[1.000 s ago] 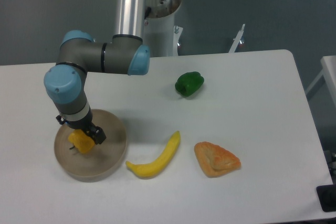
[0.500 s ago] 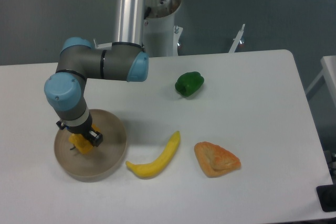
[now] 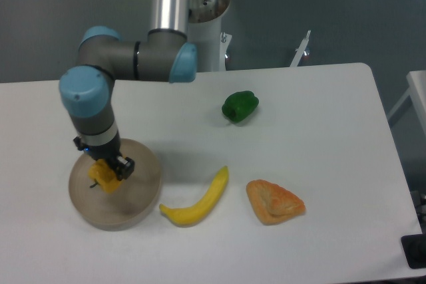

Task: Pick up the yellow pepper from the plate
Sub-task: 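Lift the yellow pepper off the plate and carry it toward the green pepper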

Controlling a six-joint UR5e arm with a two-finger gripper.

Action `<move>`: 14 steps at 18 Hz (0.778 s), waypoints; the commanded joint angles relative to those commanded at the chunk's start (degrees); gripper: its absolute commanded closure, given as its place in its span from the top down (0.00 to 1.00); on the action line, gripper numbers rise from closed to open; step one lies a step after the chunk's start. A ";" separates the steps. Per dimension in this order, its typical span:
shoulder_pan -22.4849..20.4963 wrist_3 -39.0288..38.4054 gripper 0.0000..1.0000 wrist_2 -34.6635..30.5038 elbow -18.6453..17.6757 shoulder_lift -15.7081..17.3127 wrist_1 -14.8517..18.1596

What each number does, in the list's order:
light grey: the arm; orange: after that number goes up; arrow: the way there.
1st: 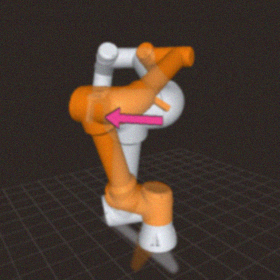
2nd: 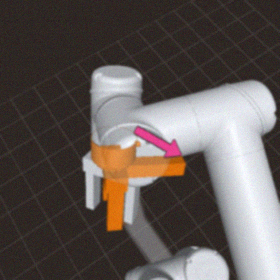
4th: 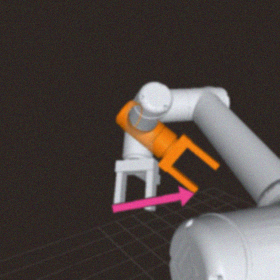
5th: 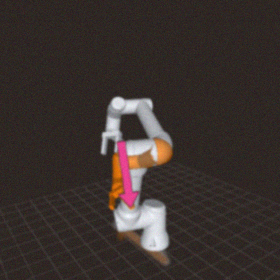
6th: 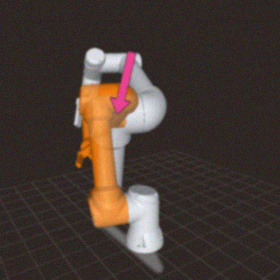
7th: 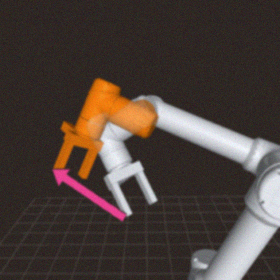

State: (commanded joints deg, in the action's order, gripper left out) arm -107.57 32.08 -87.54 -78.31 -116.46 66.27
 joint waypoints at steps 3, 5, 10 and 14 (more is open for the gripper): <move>-4.30 4.29 0.02 -0.61 -0.18 3.33 3.40; -8.95 13.92 0.04 -0.53 0.44 5.71 10.60; -17.58 36.18 0.03 -0.35 3.07 6.86 21.18; -23.29 54.72 0.03 -0.88 4.22 4.50 20.83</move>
State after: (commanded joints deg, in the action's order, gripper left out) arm -130.86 86.80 -88.42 -74.09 -111.96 87.10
